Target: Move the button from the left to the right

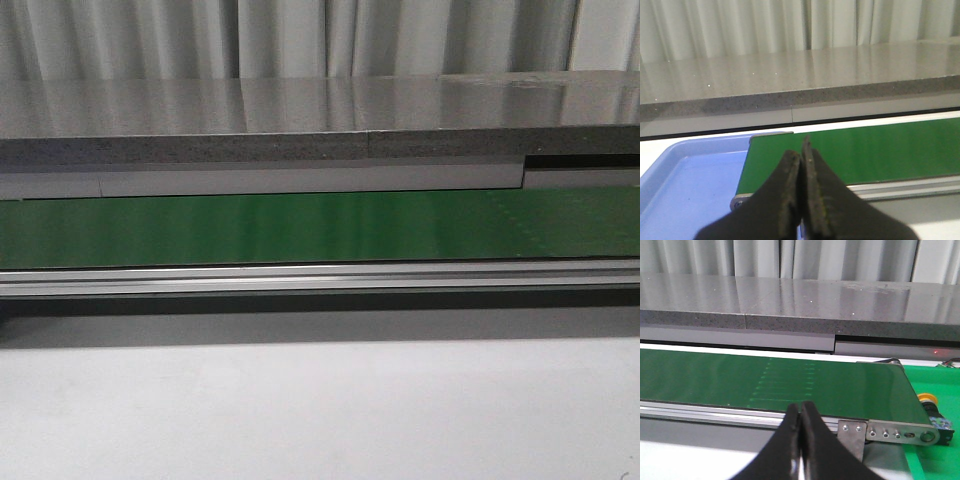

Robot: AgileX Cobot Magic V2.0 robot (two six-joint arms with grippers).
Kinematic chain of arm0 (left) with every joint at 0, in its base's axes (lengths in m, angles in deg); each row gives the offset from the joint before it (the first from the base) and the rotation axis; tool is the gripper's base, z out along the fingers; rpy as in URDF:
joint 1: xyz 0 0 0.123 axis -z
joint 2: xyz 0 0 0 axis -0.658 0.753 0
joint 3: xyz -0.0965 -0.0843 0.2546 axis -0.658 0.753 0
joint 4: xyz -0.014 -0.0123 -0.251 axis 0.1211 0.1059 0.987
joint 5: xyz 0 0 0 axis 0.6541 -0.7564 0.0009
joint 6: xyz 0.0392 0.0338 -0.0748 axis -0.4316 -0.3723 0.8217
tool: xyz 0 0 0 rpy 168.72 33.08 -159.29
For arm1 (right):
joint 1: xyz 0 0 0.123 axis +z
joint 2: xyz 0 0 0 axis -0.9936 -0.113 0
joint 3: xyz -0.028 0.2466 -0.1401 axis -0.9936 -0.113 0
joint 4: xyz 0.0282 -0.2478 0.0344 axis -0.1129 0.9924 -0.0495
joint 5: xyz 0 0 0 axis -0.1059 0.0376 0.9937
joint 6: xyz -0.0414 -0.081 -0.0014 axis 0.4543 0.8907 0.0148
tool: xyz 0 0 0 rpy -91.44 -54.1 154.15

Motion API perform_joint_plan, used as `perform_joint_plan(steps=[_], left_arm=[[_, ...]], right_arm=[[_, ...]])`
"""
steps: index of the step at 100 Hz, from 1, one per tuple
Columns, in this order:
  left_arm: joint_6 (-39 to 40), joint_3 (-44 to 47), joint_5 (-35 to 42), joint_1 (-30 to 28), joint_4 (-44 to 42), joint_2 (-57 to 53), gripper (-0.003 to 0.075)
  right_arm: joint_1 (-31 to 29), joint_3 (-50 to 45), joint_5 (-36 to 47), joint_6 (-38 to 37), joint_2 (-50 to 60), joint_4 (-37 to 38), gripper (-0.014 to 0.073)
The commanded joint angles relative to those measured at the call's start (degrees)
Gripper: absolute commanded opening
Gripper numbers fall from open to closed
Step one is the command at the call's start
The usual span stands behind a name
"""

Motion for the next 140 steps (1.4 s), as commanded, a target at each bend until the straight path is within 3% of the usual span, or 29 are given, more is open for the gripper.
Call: perform_joint_plan(steps=[1,17,140], left_arm=[[1.7,0.3,6.1,0.6,-0.2,-1.8,-0.002],[1.7,2.1,9.0,0.6,-0.2,-1.8,-0.002],[1.4,2.1,8.4,0.6,-0.2,-1.8,-0.002]], right_arm=[[-0.1,0.8,4.7,0.0,1.3,0.5,-0.0067],[-0.1,0.8,4.7,0.0,1.3,0.5,-0.0067],[-0.1,0.8,4.7,0.0,1.3,0.5,-0.0067]])
